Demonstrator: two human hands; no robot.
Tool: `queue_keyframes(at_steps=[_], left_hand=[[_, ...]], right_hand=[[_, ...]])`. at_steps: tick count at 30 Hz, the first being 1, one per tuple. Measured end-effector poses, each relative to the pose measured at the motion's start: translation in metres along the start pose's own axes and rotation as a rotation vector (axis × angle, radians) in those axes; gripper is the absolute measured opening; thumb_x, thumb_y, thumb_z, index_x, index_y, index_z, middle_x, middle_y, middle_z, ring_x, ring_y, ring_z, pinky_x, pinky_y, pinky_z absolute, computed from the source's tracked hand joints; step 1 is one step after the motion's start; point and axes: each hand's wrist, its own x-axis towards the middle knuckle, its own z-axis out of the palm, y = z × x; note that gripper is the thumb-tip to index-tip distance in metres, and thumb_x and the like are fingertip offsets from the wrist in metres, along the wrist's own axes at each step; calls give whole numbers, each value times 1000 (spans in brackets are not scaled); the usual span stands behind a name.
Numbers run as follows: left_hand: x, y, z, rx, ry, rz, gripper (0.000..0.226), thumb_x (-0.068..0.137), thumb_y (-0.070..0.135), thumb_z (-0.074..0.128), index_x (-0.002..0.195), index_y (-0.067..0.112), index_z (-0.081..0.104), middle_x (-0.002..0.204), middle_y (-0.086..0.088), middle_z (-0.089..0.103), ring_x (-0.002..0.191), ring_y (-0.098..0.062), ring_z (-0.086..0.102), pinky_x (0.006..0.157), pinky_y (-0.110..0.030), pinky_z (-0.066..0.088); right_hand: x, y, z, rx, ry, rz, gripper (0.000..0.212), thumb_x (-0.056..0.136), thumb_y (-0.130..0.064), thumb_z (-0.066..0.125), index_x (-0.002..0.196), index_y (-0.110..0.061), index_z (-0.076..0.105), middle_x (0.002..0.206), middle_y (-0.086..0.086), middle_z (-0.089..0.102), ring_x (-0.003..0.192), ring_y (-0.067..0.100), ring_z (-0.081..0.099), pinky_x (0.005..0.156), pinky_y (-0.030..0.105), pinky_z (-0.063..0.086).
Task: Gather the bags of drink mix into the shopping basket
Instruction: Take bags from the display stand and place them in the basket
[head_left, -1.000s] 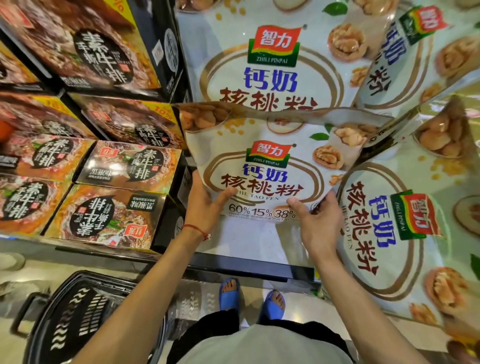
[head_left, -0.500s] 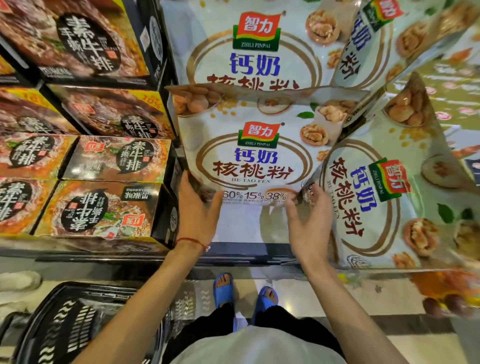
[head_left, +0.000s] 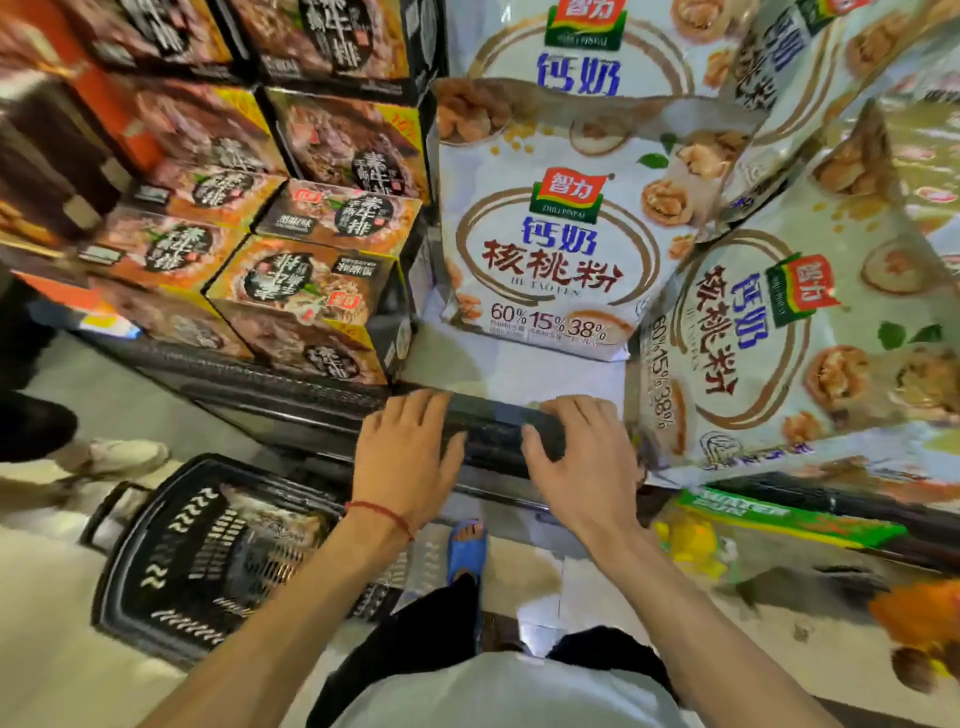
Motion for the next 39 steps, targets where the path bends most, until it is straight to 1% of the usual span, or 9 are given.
queue_keyframes(at_steps=[3,7,12,15,19,22,27,32,39], left_hand=[[-56,-5,0,57,-27,-73,49,94,48,54,131,17,58,129,-4,61,114,-28,57,89,-44,49],[-133,-15,-8,103,-44,-169,43,90,48,55,122,20,61,121,-2,62,107,-27,58,87,-42,46],[-223,-36,-22,148,-123,-334,37,92,47,58,119,22,61,118,-1,64,109,-28,59,84,-44,49],[-264,-54,-30,143,-139,-402,35,94,48,56,117,22,63,115,0,66,105,-26,61,85,-43,51],[-306,-90,-37,142,-102,-461,33,95,46,52,116,22,62,112,1,65,99,-25,61,83,-41,48],[-336,-127,-40,130,-81,-446,32,95,46,51,113,22,60,110,1,63,97,-25,59,81,-41,49],[-383,-201,-51,100,-101,-384,33,96,45,53,118,21,59,113,0,63,100,-26,59,83,-42,49],[-418,-267,-63,109,-131,-317,35,95,44,56,118,18,61,112,-3,64,100,-28,61,80,-42,50],[-418,-323,-57,86,-175,-216,34,95,43,54,119,19,61,112,-3,64,98,-28,61,79,-43,50]], right_hand=[[-29,-9,8,-14,-67,-114,31,87,-40,65,103,-15,74,99,0,70,99,25,62,82,40,53],[-70,-33,18,-12,-161,-204,33,85,-43,62,101,-17,76,99,-1,72,97,26,64,78,39,51],[-117,-73,33,58,-249,-348,32,88,-44,61,100,-18,76,98,-3,73,97,24,66,78,40,54],[-142,-103,42,65,-259,-397,25,87,-40,67,98,-19,76,97,-3,73,96,24,67,77,39,55],[-177,-149,50,68,-261,-458,17,84,-34,77,92,-19,74,92,-2,72,89,25,66,71,38,50],[-204,-183,64,78,-290,-445,23,86,-39,73,97,-19,75,96,-3,72,94,23,65,75,38,50],[-257,-248,96,102,-310,-343,39,90,-48,53,102,-20,76,101,-5,73,98,19,61,79,33,44],[-310,-306,123,86,-314,-203,22,88,-38,70,101,-21,75,102,-3,73,101,22,62,80,38,52],[-331,-344,155,88,-320,-96,20,88,-34,73,103,-21,74,103,-5,71,101,17,57,79,29,40]])
